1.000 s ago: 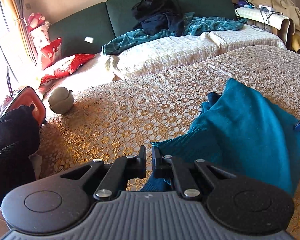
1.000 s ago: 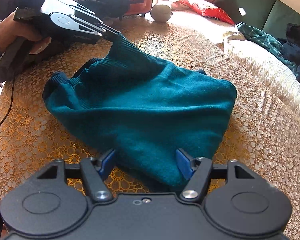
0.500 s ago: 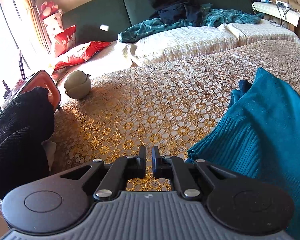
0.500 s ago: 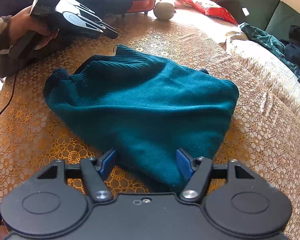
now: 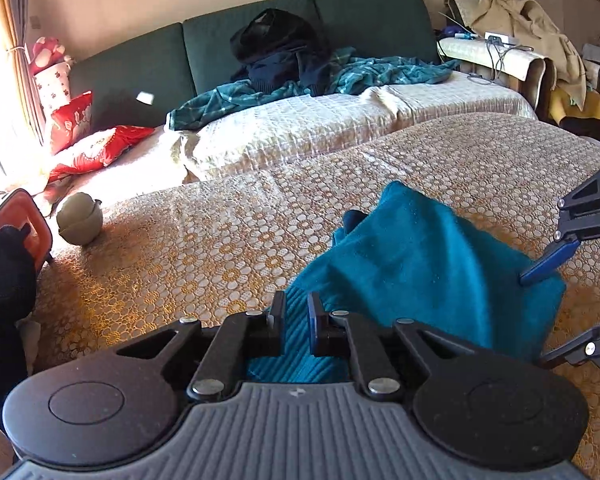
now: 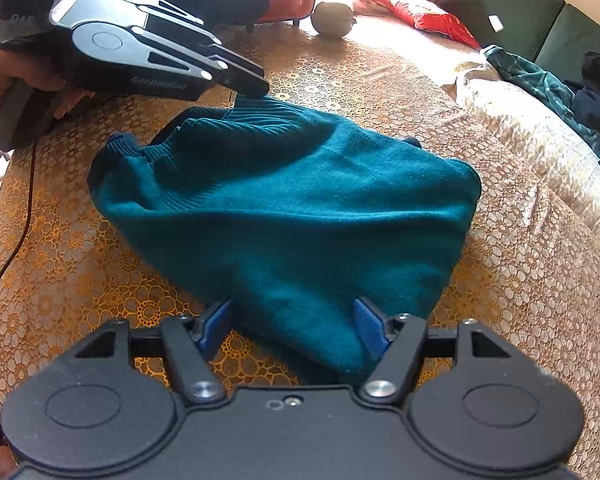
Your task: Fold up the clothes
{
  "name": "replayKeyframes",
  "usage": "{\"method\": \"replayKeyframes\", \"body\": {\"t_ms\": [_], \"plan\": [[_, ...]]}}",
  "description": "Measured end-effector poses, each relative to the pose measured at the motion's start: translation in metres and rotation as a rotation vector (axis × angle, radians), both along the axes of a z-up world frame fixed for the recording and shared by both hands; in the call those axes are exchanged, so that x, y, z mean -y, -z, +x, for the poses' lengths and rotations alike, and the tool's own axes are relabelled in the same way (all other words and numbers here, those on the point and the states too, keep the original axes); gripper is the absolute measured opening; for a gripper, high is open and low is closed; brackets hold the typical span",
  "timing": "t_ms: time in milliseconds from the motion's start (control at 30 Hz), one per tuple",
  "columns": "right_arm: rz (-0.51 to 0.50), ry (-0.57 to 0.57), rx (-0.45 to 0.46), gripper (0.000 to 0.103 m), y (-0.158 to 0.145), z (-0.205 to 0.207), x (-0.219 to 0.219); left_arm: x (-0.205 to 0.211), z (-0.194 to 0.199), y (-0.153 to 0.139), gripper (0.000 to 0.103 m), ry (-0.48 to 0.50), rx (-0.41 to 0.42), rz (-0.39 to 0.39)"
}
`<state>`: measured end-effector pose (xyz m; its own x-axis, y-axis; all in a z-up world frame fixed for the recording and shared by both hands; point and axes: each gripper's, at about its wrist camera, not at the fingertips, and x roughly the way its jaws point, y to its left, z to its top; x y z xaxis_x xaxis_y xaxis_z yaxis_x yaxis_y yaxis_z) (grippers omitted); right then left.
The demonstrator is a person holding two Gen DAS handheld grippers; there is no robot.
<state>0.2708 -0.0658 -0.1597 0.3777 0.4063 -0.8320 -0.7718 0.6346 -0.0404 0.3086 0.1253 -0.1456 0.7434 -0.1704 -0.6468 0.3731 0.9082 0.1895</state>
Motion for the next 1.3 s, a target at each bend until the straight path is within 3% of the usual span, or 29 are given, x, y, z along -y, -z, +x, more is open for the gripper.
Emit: {"method": "replayKeyframes", "body": {"t_ms": [133,300,367,500,800,900,1000,1100,1200,1300], "plan": [[0.001,-0.002,0.000,0.103,0.000,0.000,0.000,-0.007,0.009,0.011,0.009,-0.009,-0.058,0.001],[0.005,-0.005,0.000,0.103,0.001,0.001,0.000,-0.032,0.014,0.014,0.010,-0.029,-0.115,-0.088],[0.006,-0.007,0.001,0.103,0.001,0.001,0.000,-0.039,0.017,0.017,0.018,-0.037,-0.154,-0.109],[0.006,-0.013,0.005,0.103,0.002,0.000,0.000,-0.052,0.017,0.020,0.072,-0.070,-0.171,-0.174],[0.000,-0.017,0.010,0.103,0.002,-0.001,-0.001,-0.069,0.030,0.015,0.073,-0.149,-0.189,-0.325],[0.000,-0.017,0.011,0.103,0.002,-0.001,-0.001,-0.068,0.039,0.020,0.068,-0.169,-0.204,-0.307],[0.001,-0.017,0.011,0.103,0.002,0.000,0.000,-0.068,0.046,0.028,0.045,-0.188,-0.231,-0.292],[0.000,-0.020,0.012,0.103,0.003,-0.001,0.000,-0.070,0.049,0.033,0.030,-0.203,-0.238,-0.306],[0.000,-0.020,0.013,0.103,0.003,-0.001,0.000,-0.067,0.048,0.034,0.008,-0.189,-0.233,-0.313],[0.000,-0.019,0.014,0.103,0.003,-0.001,0.000,-0.056,0.041,0.027,0.005,-0.153,-0.182,-0.264]]}}
